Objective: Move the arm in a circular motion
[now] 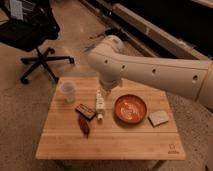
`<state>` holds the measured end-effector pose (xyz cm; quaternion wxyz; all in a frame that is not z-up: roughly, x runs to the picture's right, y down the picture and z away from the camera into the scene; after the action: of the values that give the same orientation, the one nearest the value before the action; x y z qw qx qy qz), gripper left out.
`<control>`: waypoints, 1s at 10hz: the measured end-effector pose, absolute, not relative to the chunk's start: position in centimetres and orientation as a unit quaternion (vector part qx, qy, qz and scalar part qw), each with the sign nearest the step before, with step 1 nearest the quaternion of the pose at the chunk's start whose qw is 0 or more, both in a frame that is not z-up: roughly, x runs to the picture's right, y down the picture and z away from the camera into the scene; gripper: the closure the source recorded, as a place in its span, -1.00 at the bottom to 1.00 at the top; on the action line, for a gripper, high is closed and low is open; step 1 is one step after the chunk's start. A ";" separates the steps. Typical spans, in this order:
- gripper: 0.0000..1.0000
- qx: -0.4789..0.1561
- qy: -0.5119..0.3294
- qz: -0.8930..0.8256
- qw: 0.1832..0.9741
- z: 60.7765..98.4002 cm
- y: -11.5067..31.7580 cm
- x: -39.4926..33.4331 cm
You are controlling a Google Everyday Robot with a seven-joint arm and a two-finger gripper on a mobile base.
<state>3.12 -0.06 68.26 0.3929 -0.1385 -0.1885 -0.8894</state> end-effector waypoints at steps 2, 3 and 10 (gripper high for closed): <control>-0.30 -0.135 -0.188 -0.896 0.380 68.6 -0.1 2.0; -0.30 -0.133 -0.188 -0.897 0.376 68.9 -0.2 1.8; -0.30 -0.126 -0.183 -0.906 0.360 70.3 -1.3 0.4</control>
<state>0.45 -1.33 70.29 0.3605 -0.1255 -0.1829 -0.9060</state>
